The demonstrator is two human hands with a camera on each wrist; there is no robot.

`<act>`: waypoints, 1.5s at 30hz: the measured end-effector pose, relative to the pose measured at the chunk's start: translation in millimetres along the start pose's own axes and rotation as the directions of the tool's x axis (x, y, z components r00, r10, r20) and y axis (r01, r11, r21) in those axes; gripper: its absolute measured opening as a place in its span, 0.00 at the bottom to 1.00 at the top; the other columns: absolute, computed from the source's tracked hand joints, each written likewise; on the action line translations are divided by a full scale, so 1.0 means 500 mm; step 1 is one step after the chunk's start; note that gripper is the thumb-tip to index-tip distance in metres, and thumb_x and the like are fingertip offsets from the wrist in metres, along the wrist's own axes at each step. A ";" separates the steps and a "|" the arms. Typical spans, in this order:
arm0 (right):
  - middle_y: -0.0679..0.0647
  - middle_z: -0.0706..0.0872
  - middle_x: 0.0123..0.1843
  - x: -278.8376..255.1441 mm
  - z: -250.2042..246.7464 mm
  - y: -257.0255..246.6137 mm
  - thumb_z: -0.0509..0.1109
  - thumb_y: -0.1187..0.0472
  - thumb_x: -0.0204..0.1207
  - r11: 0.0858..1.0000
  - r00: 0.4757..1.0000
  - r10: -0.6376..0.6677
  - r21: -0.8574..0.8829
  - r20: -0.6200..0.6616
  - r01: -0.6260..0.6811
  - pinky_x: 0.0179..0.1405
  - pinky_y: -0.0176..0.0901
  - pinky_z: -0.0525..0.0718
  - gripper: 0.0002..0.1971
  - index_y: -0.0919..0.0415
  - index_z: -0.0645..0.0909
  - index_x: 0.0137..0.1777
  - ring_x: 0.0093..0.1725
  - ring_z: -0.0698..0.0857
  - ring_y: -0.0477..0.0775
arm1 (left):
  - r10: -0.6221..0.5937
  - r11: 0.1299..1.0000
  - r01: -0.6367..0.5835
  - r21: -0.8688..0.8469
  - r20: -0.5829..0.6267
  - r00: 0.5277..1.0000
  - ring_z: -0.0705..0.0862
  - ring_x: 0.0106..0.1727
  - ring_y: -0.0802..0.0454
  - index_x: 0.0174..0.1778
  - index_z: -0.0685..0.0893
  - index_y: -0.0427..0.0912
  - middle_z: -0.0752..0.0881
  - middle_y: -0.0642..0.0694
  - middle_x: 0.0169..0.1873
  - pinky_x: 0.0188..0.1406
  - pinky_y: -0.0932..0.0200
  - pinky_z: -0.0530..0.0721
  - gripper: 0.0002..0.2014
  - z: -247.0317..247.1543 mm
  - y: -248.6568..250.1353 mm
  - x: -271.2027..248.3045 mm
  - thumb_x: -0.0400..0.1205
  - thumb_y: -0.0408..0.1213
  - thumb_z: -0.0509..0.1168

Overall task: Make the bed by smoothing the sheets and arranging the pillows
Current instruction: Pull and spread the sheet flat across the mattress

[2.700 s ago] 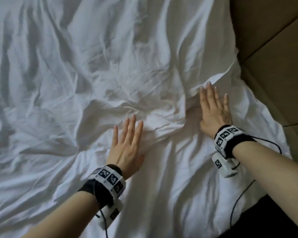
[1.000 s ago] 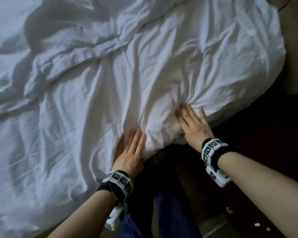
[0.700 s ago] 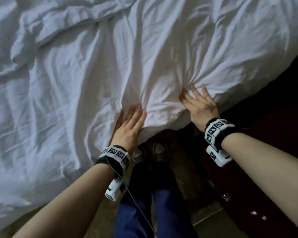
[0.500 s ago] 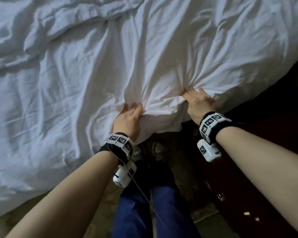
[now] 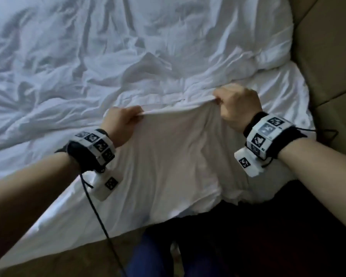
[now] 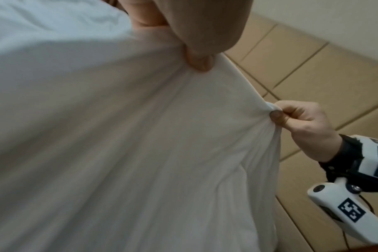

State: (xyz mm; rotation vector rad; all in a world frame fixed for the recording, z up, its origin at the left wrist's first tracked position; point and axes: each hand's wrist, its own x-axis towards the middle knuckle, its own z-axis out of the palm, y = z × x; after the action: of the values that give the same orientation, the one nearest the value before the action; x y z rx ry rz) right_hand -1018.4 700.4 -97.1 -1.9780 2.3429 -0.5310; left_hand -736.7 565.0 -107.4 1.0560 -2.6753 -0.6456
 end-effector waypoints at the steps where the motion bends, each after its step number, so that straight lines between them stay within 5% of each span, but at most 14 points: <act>1: 0.65 0.83 0.39 0.039 -0.012 -0.013 0.57 0.61 0.68 1.000 1.000 -0.002 -0.006 -0.003 0.002 0.33 0.52 0.80 0.13 0.61 0.83 0.43 0.39 0.83 0.70 | -0.022 1.000 0.022 0.021 -0.019 1.000 0.83 0.36 0.33 0.44 0.86 0.35 0.85 0.32 0.32 0.33 0.55 0.65 0.16 -0.025 -0.017 0.022 0.80 0.42 0.57; 4: 0.67 0.83 0.51 0.151 -0.007 -0.045 0.66 0.56 0.77 0.996 0.996 0.084 0.005 0.037 -0.084 0.52 0.51 0.78 0.11 0.55 0.87 0.53 0.53 0.82 0.70 | -0.118 0.991 0.121 0.064 -0.053 0.992 0.83 0.38 0.32 0.43 0.85 0.35 0.84 0.30 0.34 0.35 0.52 0.68 0.14 -0.045 -0.094 0.086 0.80 0.41 0.58; 9: 0.57 0.90 0.51 0.207 0.143 -0.035 0.67 0.58 0.74 0.961 0.942 0.263 0.025 0.206 -0.274 0.55 0.47 0.82 0.09 0.53 0.86 0.51 0.55 0.85 0.63 | -0.471 0.876 0.454 0.165 0.078 0.879 0.84 0.53 0.31 0.50 0.85 0.36 0.86 0.29 0.50 0.49 0.45 0.79 0.10 0.108 -0.208 0.161 0.84 0.38 0.61; 15: 0.61 0.71 0.79 -0.094 0.277 0.158 0.60 0.50 0.77 0.883 0.833 0.459 -0.054 0.310 -0.466 0.73 0.56 0.71 0.22 0.52 0.78 0.70 0.72 0.74 0.65 | -0.482 0.860 0.443 0.252 0.119 0.868 0.84 0.46 0.32 0.48 0.80 0.42 0.86 0.32 0.46 0.38 0.47 0.77 0.14 0.281 -0.209 0.102 0.88 0.45 0.53; 19: 0.61 0.50 0.87 -0.306 0.243 0.250 0.60 0.46 0.78 0.750 0.705 0.662 -0.233 0.254 -0.619 0.79 0.69 0.57 0.32 0.46 0.60 0.83 0.83 0.56 0.66 | -0.467 0.884 0.467 0.032 0.007 0.884 0.80 0.59 0.30 0.65 0.80 0.41 0.82 0.31 0.60 0.57 0.41 0.79 0.15 0.304 -0.167 0.082 0.84 0.36 0.57; 22: 0.60 0.45 0.87 -0.427 0.220 0.301 0.67 0.47 0.79 0.546 0.496 0.832 -0.214 0.248 -0.810 0.78 0.72 0.57 0.38 0.46 0.51 0.86 0.83 0.54 0.69 | -0.286 0.957 0.290 -0.021 -0.233 0.929 0.71 0.75 0.35 0.75 0.75 0.41 0.74 0.36 0.73 0.75 0.39 0.69 0.27 0.301 -0.054 0.072 0.77 0.32 0.57; 24: 0.59 0.46 0.87 -0.484 0.221 0.334 0.69 0.47 0.78 0.473 0.412 0.870 -0.220 0.270 -0.853 0.76 0.75 0.60 0.42 0.45 0.48 0.86 0.81 0.59 0.72 | -0.074 0.997 0.073 -0.012 -0.196 0.978 0.59 0.83 0.37 0.80 0.69 0.42 0.65 0.39 0.81 0.81 0.36 0.57 0.35 0.307 0.077 0.058 0.72 0.30 0.56; 26: 0.61 0.47 0.87 -0.512 0.235 0.364 0.69 0.46 0.77 0.494 0.426 0.852 -0.199 0.304 -0.847 0.74 0.75 0.63 0.44 0.44 0.45 0.85 0.78 0.62 0.75 | 0.170 0.985 -0.171 -0.014 -0.011 0.985 0.50 0.86 0.38 0.84 0.62 0.46 0.57 0.41 0.84 0.80 0.28 0.50 0.42 0.341 0.219 0.036 0.69 0.31 0.61; 29: 0.63 0.44 0.87 -0.530 0.252 0.394 0.71 0.46 0.75 0.531 0.473 0.816 -0.108 0.332 -0.840 0.74 0.71 0.65 0.46 0.41 0.44 0.85 0.78 0.63 0.75 | 0.419 0.879 -0.468 0.088 0.323 0.849 0.45 0.86 0.38 0.86 0.57 0.54 0.50 0.42 0.86 0.77 0.22 0.47 0.43 0.472 0.372 0.008 0.72 0.39 0.64; 32: 0.63 0.44 0.87 -0.538 0.270 0.419 0.72 0.46 0.74 0.554 0.539 0.787 0.043 0.300 -0.832 0.77 0.67 0.66 0.48 0.41 0.43 0.85 0.81 0.60 0.72 | 0.337 0.805 -0.547 0.228 0.583 0.739 0.41 0.86 0.40 0.86 0.48 0.57 0.43 0.45 0.86 0.76 0.22 0.41 0.42 0.620 0.391 0.022 0.76 0.48 0.62; 36: 0.66 0.44 0.86 -0.565 0.302 0.447 0.77 0.48 0.70 0.520 0.545 0.809 0.165 0.221 -0.838 0.79 0.62 0.65 0.56 0.44 0.38 0.85 0.83 0.56 0.69 | 0.182 0.743 -0.534 0.405 0.645 0.742 0.37 0.85 0.41 0.85 0.38 0.58 0.37 0.47 0.85 0.75 0.22 0.36 0.38 0.724 0.357 0.053 0.82 0.56 0.51; 39: 0.64 0.46 0.87 -0.594 0.325 0.463 0.82 0.46 0.64 0.354 0.434 0.877 0.334 0.206 -0.874 0.82 0.53 0.60 0.62 0.48 0.37 0.86 0.84 0.56 0.64 | 0.177 0.751 -0.528 0.396 0.649 0.740 0.38 0.85 0.41 0.84 0.36 0.58 0.35 0.47 0.85 0.74 0.22 0.39 0.37 0.733 0.361 0.055 0.82 0.57 0.48; 42: 0.56 0.67 0.82 -0.620 0.347 0.463 0.82 0.42 0.57 0.071 0.224 0.919 0.425 0.323 -0.902 0.77 0.52 0.70 0.64 0.47 0.42 0.86 0.77 0.72 0.58 | 0.198 0.745 -0.534 0.400 0.632 0.749 0.40 0.85 0.41 0.84 0.36 0.58 0.37 0.47 0.85 0.75 0.22 0.42 0.39 0.732 0.355 0.050 0.81 0.59 0.50; 45: 0.53 0.87 0.61 -0.622 0.351 0.458 0.83 0.45 0.60 -0.009 0.197 0.882 0.433 0.427 -0.901 0.59 0.41 0.81 0.39 0.57 0.76 0.71 0.60 0.86 0.55 | 0.205 0.733 -0.544 0.408 0.630 0.749 0.42 0.86 0.40 0.84 0.36 0.57 0.38 0.47 0.86 0.76 0.22 0.45 0.39 0.731 0.355 0.049 0.82 0.59 0.50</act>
State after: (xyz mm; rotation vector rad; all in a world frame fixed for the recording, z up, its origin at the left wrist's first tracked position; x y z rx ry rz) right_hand -1134.6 988.5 -386.0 0.0830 2.2912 -0.8954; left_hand -982.3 782.1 -348.7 0.3416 -3.5923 -0.0183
